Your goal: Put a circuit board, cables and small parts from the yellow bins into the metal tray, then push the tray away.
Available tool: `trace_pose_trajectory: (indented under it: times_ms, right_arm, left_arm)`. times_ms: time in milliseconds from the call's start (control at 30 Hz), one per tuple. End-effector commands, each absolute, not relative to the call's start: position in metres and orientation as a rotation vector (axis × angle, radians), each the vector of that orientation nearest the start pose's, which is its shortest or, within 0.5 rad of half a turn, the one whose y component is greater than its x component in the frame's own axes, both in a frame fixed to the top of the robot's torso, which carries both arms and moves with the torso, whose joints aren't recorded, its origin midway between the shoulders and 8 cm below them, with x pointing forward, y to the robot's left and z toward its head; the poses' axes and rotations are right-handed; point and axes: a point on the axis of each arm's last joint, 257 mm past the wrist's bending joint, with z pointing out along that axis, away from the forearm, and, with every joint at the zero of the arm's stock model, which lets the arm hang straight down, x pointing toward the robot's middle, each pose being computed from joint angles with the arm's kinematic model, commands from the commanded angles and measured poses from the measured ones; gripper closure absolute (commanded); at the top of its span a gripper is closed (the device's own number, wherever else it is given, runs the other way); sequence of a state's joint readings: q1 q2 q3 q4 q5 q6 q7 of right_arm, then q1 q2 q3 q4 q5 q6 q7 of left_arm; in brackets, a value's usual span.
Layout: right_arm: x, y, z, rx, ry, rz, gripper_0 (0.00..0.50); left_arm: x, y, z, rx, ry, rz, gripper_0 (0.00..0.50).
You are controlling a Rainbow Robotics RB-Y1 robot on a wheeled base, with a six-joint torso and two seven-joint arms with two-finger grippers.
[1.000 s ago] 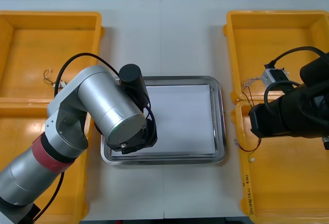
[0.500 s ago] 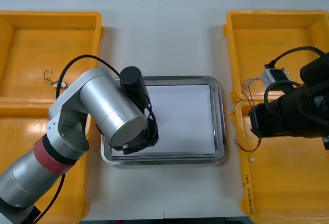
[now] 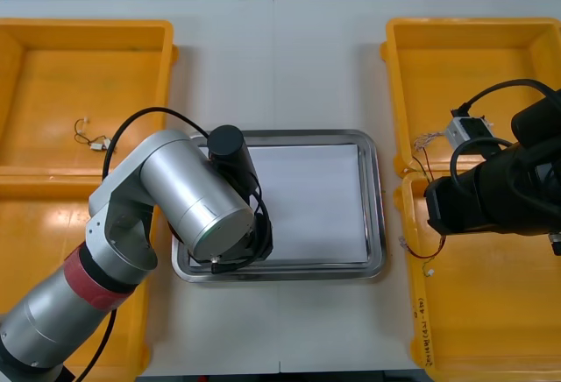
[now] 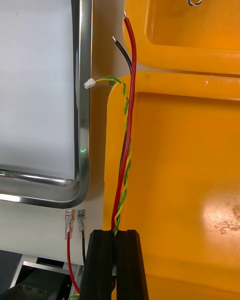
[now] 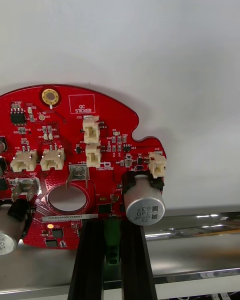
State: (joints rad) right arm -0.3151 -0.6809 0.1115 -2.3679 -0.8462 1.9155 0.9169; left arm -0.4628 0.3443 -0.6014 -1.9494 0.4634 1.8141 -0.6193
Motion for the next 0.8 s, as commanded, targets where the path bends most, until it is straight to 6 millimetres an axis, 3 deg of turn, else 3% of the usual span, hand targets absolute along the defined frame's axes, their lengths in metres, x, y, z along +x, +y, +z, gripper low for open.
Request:
trace_pose_trajectory:
  times_ms: [33, 100, 167, 200, 233, 400, 567, 800]
  right_arm:
    - [0.361, -0.211, -0.179, -0.182, 2.694, 0.145, 0.5]
    - [0.361, -0.211, -0.179, -0.182, 2.694, 0.145, 0.5]
    - [0.361, -0.211, -0.179, -0.182, 2.694, 0.145, 0.5]
    - [0.361, -0.211, -0.179, -0.182, 2.694, 0.145, 0.5]
    - [0.361, -0.211, -0.178, -0.184, 2.693, 0.145, 0.5]
    - [0.361, -0.211, -0.179, -0.182, 2.694, 0.145, 0.5]
    - [0.361, -0.211, -0.178, -0.186, 2.692, 0.145, 0.5]
    - [0.361, -0.211, -0.179, -0.196, 2.692, 0.141, 0.5]
  left_arm:
    - [0.356, 0.058, -0.303, 0.048, 2.883, -0.178, 0.496]
    - [0.356, 0.058, -0.304, 0.05, 2.884, -0.178, 0.479]
    - [0.355, 0.057, -0.304, 0.057, 2.885, -0.181, 0.389]
    - [0.355, 0.057, -0.304, 0.059, 2.885, -0.181, 0.31]
    - [0.355, 0.058, -0.304, 0.058, 2.886, -0.18, 0.279]
    - [0.357, 0.055, -0.302, 0.066, 2.873, -0.195, 0.0]
    - [0.365, 0.052, -0.291, 0.071, 2.84, -0.2, 0.0]
    - [0.382, 0.057, -0.241, 0.074, 2.749, -0.217, 0.0]
